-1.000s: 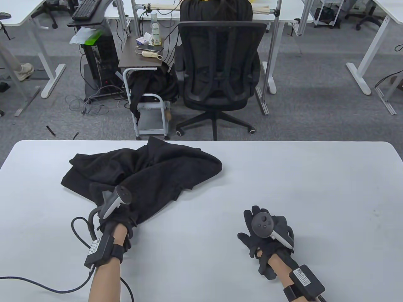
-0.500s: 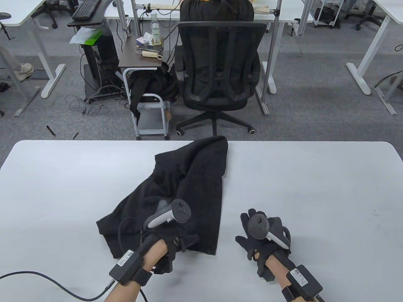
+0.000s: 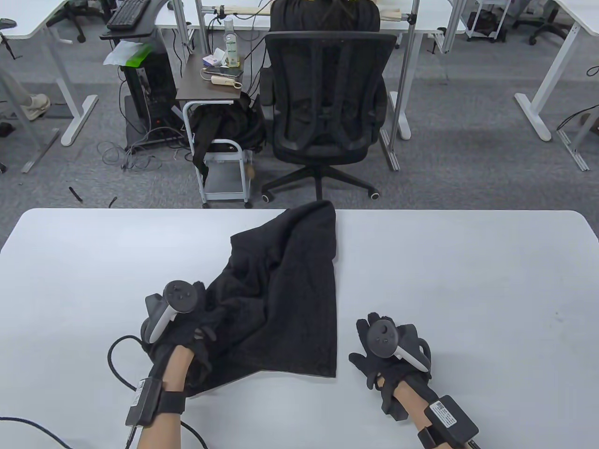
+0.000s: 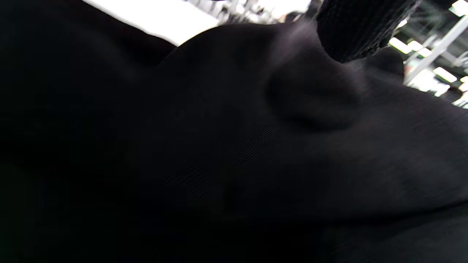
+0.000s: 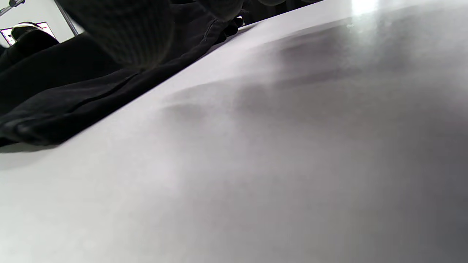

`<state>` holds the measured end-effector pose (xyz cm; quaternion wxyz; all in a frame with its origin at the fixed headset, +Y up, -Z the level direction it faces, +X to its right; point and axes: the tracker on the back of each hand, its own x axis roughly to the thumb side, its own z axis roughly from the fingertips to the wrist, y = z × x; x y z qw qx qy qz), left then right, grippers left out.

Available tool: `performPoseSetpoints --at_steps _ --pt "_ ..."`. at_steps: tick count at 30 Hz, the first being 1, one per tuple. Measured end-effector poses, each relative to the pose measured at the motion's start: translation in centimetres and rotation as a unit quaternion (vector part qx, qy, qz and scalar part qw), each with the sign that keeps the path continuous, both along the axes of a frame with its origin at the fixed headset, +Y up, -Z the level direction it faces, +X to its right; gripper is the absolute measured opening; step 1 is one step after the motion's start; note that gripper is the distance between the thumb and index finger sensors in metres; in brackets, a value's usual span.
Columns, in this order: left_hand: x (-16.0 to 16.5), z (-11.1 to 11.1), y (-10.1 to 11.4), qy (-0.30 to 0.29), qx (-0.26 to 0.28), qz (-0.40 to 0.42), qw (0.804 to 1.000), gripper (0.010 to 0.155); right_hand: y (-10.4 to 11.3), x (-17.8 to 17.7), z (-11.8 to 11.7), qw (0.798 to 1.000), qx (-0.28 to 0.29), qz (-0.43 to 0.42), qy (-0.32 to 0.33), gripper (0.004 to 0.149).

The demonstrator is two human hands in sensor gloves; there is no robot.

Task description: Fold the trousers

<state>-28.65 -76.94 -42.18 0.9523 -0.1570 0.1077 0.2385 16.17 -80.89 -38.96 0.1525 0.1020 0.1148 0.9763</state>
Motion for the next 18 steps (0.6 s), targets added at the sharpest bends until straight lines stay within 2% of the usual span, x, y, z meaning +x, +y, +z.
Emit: performPoseSetpoints --at_steps 1,3,5,7,12,15,17,18 --pt "-0.2 -0.2 -0.7 0.001 -0.012 0.004 1.0 0.084 -0.1 0.0 0.0 1.0 -0.001 0.001 0.0 0.08" --pt "-0.1 -0.3 -1.3 -0.002 0.007 0.012 1.0 0.081 -0.2 0.0 -0.1 1.0 -0.002 0.002 -0.001 0.08" --pt "0.2 -0.5 -0.8 -0.004 0.032 -0.011 0.999 0.075 -0.3 0.0 -0.1 1.0 -0.003 0.004 -0.002 0.08" --pt "0.7 -0.7 -0.1 -0.023 0.081 -0.047 0.995 0.067 -0.3 0.0 -0.2 1.0 -0.004 0.007 -0.003 0.08" --pt "2.0 -0.5 0.9 -0.046 0.12 -0.044 0.991 0.044 -0.2 -0.2 -0.1 1.0 0.001 0.006 -0.001 0.079" --pt "3.6 -0.3 0.2 -0.07 0.098 -0.002 0.993 0.043 0.2 -0.5 0.1 1.0 0.011 -0.001 0.003 0.079" --pt "4.9 -0.2 -0.2 -0.095 0.06 0.011 0.994 0.047 0.5 -0.9 0.2 1.0 0.019 -0.01 0.009 0.079" --pt "5.9 0.0 -0.1 -0.105 0.072 0.006 0.992 0.047 0.6 -1.2 0.4 1.0 0.019 -0.012 0.014 0.079"
